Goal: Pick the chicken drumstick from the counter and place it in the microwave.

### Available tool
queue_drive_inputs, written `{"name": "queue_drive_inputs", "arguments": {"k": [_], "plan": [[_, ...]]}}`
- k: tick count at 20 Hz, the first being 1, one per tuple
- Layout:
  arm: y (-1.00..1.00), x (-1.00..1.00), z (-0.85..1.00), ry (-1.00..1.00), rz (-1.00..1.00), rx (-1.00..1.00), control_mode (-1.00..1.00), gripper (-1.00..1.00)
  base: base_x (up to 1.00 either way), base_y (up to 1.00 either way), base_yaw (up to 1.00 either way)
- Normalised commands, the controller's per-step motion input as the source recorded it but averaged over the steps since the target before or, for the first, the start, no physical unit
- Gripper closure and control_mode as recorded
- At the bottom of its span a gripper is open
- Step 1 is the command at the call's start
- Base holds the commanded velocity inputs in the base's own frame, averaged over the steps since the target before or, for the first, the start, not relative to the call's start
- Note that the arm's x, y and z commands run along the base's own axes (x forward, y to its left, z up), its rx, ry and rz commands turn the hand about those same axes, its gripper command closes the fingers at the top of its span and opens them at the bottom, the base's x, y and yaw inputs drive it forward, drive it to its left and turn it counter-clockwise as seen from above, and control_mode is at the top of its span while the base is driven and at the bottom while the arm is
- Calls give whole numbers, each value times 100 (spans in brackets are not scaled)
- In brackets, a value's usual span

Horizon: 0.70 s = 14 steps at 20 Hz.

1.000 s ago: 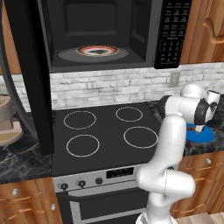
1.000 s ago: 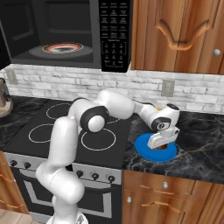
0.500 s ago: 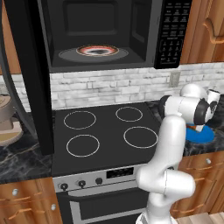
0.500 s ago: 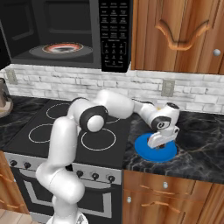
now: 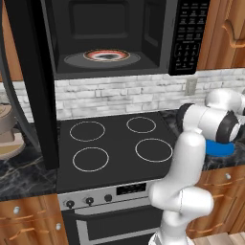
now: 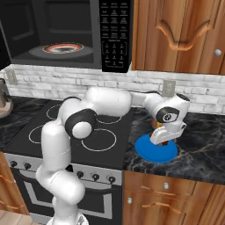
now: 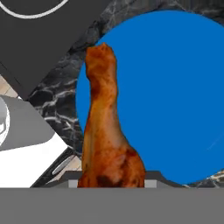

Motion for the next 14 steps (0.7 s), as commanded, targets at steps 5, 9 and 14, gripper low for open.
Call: {"name": "queue_drive_inputs", "arguments": {"k": [5,9,14], "plan": [[53,-100,89,-4,-8,5,-100,100,0,0,0],[93,-90,93,-5,-19,1,-100,100,0,0,0],[100,-61,100,0,-21,0,-100,100,0,0,0]]}}
